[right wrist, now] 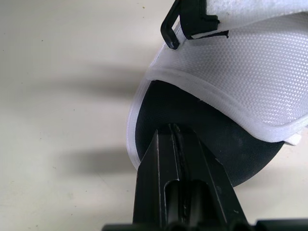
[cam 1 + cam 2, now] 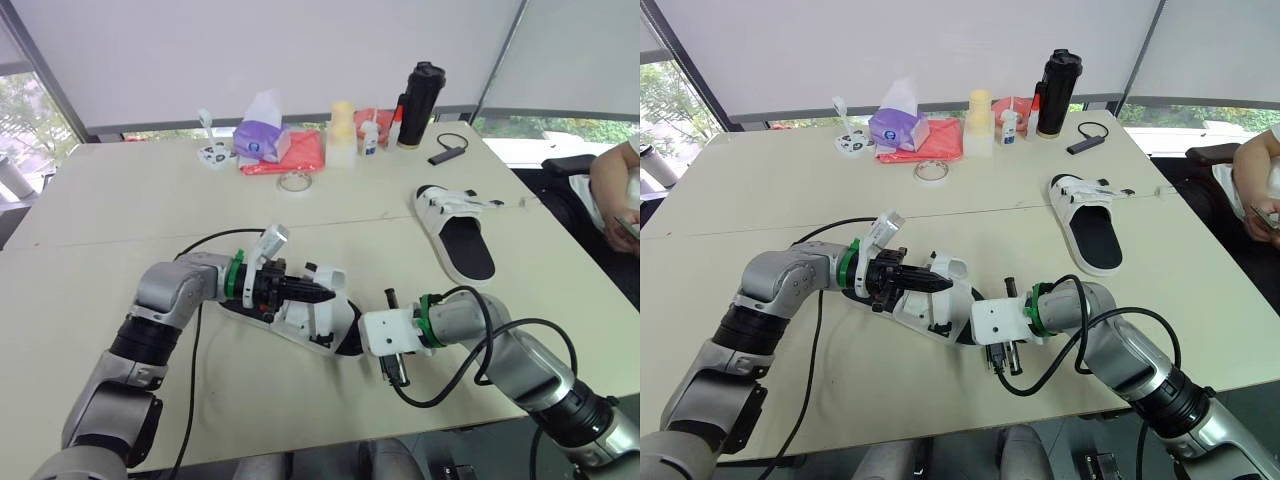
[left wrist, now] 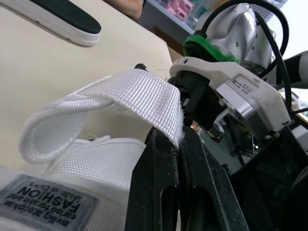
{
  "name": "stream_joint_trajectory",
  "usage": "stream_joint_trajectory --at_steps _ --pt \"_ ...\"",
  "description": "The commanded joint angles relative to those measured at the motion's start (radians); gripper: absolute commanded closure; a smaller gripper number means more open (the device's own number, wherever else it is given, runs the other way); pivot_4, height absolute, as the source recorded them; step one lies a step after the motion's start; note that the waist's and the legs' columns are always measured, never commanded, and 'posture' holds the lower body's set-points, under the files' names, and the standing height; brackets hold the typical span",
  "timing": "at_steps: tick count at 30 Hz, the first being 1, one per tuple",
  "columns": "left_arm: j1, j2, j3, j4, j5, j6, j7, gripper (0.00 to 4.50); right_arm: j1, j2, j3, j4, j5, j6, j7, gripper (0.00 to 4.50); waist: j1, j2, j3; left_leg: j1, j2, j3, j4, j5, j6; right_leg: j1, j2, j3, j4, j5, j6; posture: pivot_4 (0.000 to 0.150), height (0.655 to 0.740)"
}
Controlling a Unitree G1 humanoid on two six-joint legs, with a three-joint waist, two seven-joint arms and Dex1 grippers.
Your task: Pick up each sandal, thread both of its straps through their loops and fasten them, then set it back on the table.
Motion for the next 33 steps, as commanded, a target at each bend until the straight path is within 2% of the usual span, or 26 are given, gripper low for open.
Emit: stream_joint_trajectory --at_steps 1,19,33 --pt "-0.006 0.002 -0.005 0.009 0.012 -0.024 -0.014 4.43 0.028 -0.018 0.032 0.021 -0.019 0.025 0.014 4.5 0.0 0.0 0.0 0.0 0.0 0.0 0.0 0.0 0.0 0.0 0.0 0.0 0.0 0.0 0.0 0.15 0.74" --pt "-0.06 -0.05 -0.001 0.099 0.057 -0.059 -0.014 4.43 0.033 -0.019 0.033 0.013 -0.021 0.03 0.012 4.5 0.0 0.0 0.0 0.0 0.0 0.0 0.0 0.0 0.0 0.0 0.0 0.0 0.001 0.0 0.0 0.15 0.74" --pt "-0.058 -0.012 -0.017 0.068 0.038 -0.009 -0.088 4.43 0.037 -0.02 0.035 0.009 -0.022 0.033 0.008 4.5 0.0 0.0 0.0 0.0 0.0 0.0 0.001 0.0 0.0 0.0 0.0 0.0 0.001 0.0 0.0 0.15 0.74"
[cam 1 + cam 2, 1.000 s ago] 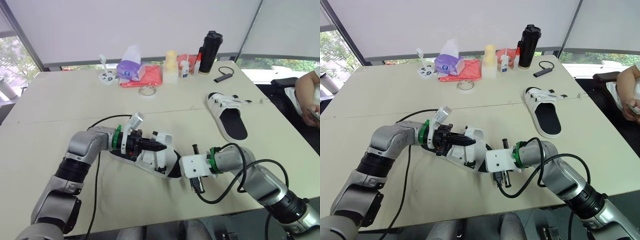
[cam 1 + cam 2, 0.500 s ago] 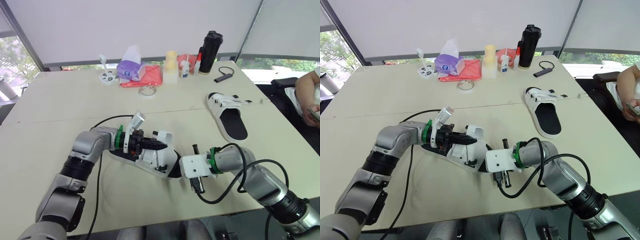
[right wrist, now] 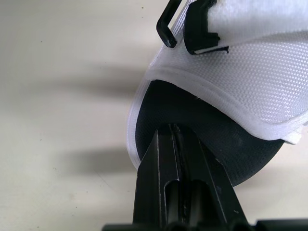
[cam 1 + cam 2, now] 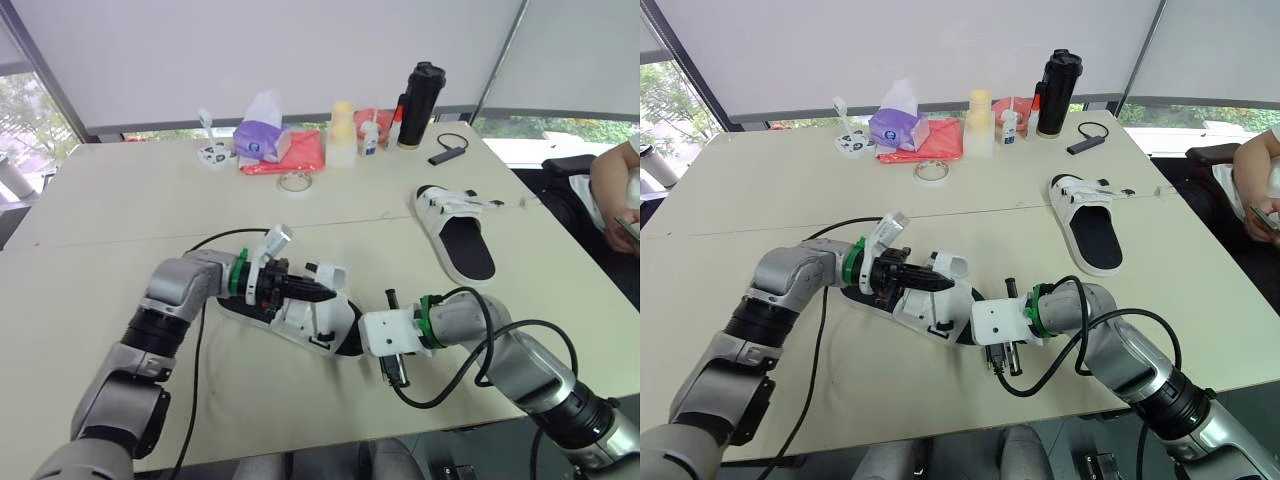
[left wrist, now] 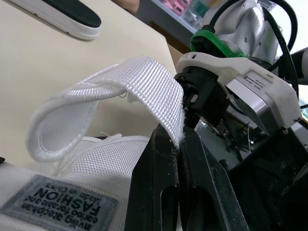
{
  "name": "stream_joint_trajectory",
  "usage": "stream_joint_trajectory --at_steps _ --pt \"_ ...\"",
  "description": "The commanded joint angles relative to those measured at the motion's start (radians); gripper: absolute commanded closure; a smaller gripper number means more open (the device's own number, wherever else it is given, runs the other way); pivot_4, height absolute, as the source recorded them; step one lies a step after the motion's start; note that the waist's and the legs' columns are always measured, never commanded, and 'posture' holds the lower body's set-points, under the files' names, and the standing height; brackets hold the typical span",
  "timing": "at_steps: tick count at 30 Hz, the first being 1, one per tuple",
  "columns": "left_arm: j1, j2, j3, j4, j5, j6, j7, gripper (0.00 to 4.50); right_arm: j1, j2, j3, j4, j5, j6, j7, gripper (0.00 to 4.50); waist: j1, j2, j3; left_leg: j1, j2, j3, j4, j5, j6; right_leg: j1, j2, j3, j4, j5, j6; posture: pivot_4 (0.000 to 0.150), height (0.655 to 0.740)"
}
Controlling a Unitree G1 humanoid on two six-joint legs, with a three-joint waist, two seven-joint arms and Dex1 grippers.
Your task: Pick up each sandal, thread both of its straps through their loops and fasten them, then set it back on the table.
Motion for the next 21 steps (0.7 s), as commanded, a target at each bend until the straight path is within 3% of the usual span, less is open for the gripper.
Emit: stream_joint_trajectory --at_steps 1,21 --pt "-0.019 0.003 0.022 -0.015 -0.023 0.019 -0.008 4.43 0.029 -0.02 0.036 0.019 -0.021 0.021 0.015 4.5 0.0 0.0 0.0 0.0 0.0 0.0 0.0 0.0 0.0 0.0 0.0 0.0 0.0 0.0 0.0 0.15 0.74" --pt "-0.022 0.011 -0.051 -0.02 0.02 -0.014 -0.052 4.43 0.03 -0.021 0.036 0.021 -0.022 0.021 0.014 4.5 0.0 0.0 0.0 0.0 0.0 0.0 0.0 0.0 0.0 0.0 0.0 0.0 0.0 0.0 0.0 0.15 0.74"
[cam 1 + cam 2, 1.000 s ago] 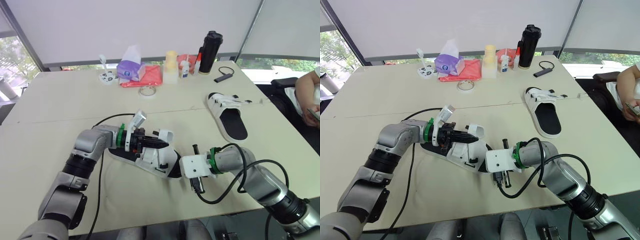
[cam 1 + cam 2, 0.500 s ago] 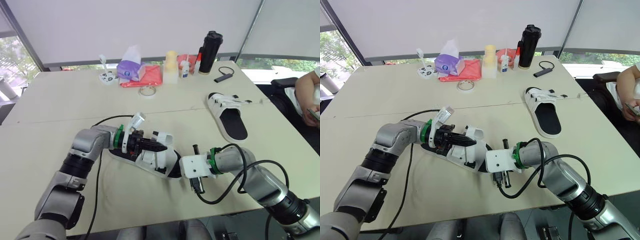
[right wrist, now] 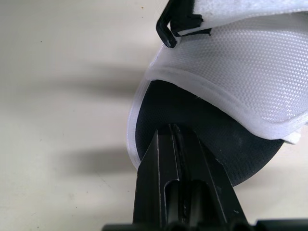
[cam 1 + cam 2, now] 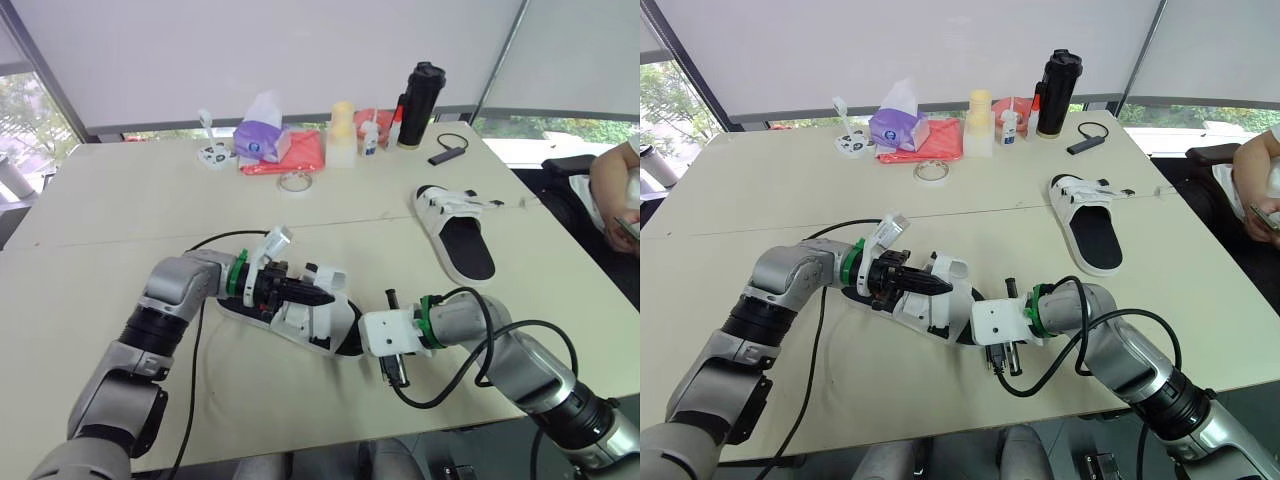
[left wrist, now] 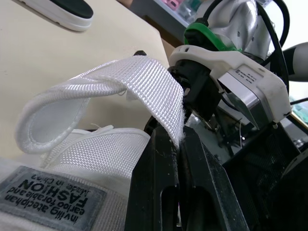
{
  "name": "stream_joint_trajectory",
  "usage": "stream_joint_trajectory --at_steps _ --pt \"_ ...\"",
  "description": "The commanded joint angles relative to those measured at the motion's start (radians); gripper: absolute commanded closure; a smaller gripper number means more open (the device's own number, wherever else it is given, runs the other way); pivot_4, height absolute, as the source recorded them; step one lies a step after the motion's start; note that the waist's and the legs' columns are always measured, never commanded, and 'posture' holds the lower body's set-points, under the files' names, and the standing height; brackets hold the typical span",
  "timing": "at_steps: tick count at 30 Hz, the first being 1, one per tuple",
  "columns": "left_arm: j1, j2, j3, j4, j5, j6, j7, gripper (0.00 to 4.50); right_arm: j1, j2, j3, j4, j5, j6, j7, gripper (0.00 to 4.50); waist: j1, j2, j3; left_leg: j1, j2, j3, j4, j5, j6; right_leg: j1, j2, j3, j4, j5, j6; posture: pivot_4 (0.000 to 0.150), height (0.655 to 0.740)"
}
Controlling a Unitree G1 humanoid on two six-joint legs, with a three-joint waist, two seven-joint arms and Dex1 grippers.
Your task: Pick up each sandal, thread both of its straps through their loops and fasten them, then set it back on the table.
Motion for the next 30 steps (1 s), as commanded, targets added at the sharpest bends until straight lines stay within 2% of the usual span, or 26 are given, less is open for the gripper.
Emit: stream_joint_trajectory --at_steps 1,12,24,27,30 --pt "-0.018 0.0 -0.023 -0.011 0.013 -0.02 -0.028 4.43 0.03 -0.021 0.037 0.021 -0.024 0.021 0.014 4.5 0.0 0.0 0.0 0.0 0.0 0.0 0.0 0.0 0.0 0.0 0.0 0.0 0.0 0.0 0.0 0.15 0.74" --pt "-0.089 -0.005 -0.043 0.078 0.046 -0.055 -0.094 4.43 0.033 -0.021 0.038 0.018 -0.028 0.024 0.011 4.5 0.0 0.0 0.0 0.0 0.0 0.0 0.001 0.0 0.0 0.0 0.0 0.0 0.0 0.0 0.0 0.15 0.74" --pt "-0.085 -0.043 -0.03 0.07 0.033 -0.028 -0.081 4.43 0.035 -0.017 0.039 0.015 -0.03 0.027 0.009 4.5 0.0 0.0 0.0 0.0 0.0 0.0 0.001 0.0 0.0 0.0 0.0 0.0 0.001 0.0 0.0 0.15 0.74" --pt "-0.068 -0.039 -0.024 0.048 0.027 -0.011 -0.07 3.67 0.036 -0.019 0.038 0.013 -0.029 0.028 0.009 4.5 0.0 0.0 0.0 0.0 0.0 0.0 0.002 0.0 0.0 0.001 0.0 0.0 0.001 0.0 0.0 0.15 0.74" --pt "-0.038 -0.03 -0.013 -0.002 0.031 -0.006 -0.03 2.24 0.04 -0.02 0.038 0.009 -0.029 0.031 0.007 4.5 0.0 0.0 0.0 0.0 0.0 0.0 0.002 0.0 0.0 0.001 0.0 0.0 0.001 0.0 0.0 0.15 0.74"
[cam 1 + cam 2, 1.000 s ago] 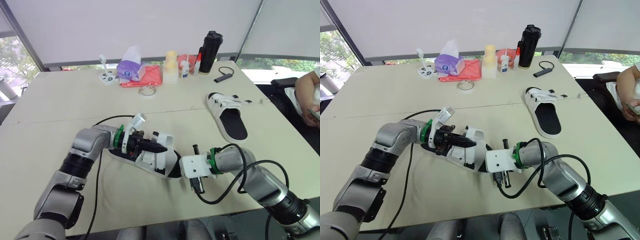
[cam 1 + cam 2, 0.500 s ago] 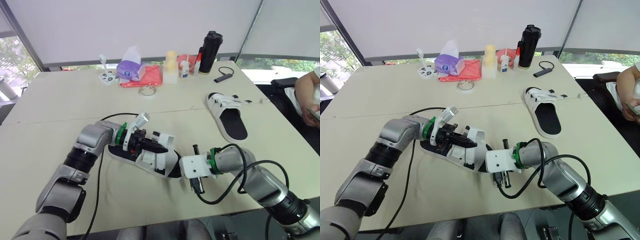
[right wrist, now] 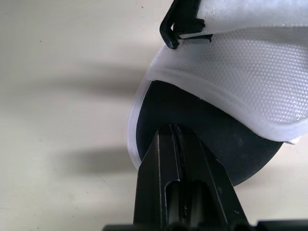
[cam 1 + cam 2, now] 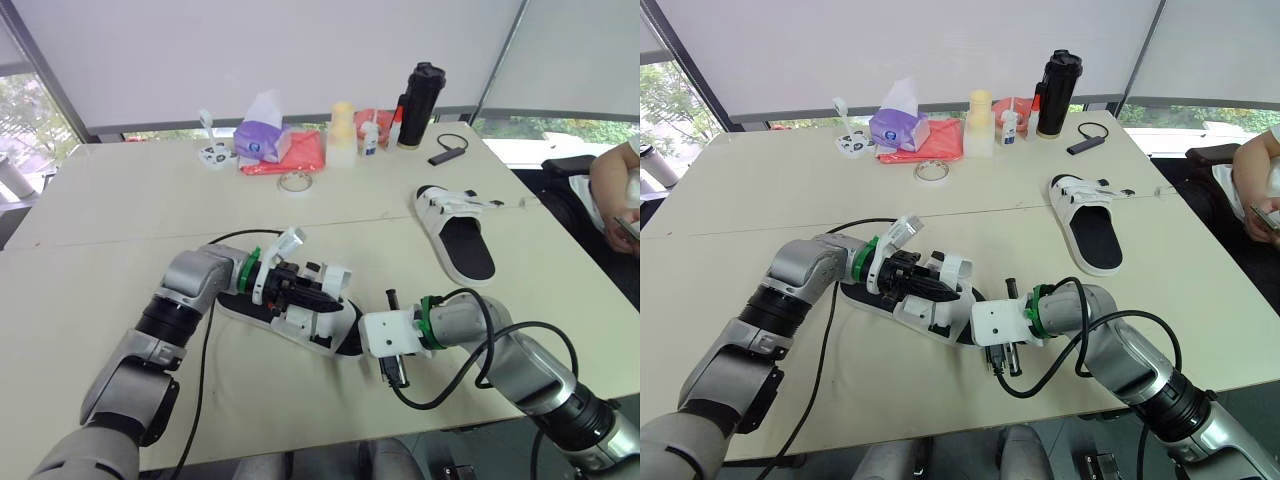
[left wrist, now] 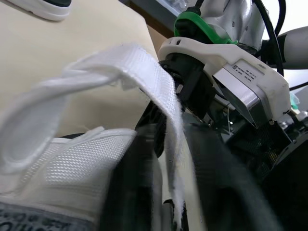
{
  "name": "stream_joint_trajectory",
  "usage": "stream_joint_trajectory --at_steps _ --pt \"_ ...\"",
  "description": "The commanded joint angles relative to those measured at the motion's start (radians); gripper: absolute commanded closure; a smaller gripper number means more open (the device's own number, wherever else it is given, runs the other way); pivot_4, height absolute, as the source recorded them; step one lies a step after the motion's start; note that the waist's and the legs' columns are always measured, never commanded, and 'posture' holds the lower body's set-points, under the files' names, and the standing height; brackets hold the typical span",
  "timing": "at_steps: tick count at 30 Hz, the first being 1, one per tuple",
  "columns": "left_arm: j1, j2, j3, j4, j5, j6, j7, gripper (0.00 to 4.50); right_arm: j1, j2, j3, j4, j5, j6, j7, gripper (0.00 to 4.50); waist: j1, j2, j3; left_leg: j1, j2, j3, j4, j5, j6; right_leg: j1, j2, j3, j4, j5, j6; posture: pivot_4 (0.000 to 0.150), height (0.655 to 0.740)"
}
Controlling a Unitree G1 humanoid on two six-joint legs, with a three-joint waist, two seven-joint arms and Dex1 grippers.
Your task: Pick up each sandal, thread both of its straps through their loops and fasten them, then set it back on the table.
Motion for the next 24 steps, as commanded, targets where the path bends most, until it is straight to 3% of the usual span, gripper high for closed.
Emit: stream_joint_trajectory --at_steps 1,2,10,24 --pt "0.027 0.017 0.035 -0.081 -0.02 0.022 0.035 1.79 0.034 -0.019 0.038 0.018 -0.021 0.027 0.016 4.5 0.0 0.0 0.0 0.0 0.0 0.0 0.0 0.0 0.0 0.0 0.0 0.0 0.0 0.0 0.0 0.15 0.74" --pt "0.041 0.024 0.04 -0.108 -0.03 0.037 0.043 1.37 0.035 -0.019 0.038 0.016 -0.021 0.029 0.015 4.5 0.0 0.0 0.0 0.0 0.0 0.0 0.0 0.0 0.0 0.0 0.0 0.0 0.0 0.0 0.0 0.15 0.74" --pt "0.158 0.061 0.106 -0.319 -0.111 0.158 0.17 1.37 0.041 -0.021 0.037 0.012 -0.022 0.032 0.011 4.5 0.001 0.0 0.0 0.0 0.0 -0.001 0.0 0.0 0.0 0.0 0.0 0.0 0.0 0.0 0.0 0.15 0.74" --pt "0.191 -0.007 0.189 -0.364 -0.206 0.241 0.372 1.37 0.033 -0.021 0.038 0.023 -0.022 0.021 0.012 4.5 0.0 0.0 0.0 0.0 0.0 -0.001 0.001 0.0 0.0 0.001 0.0 0.0 0.0 0.0 0.0 0.15 0.74"
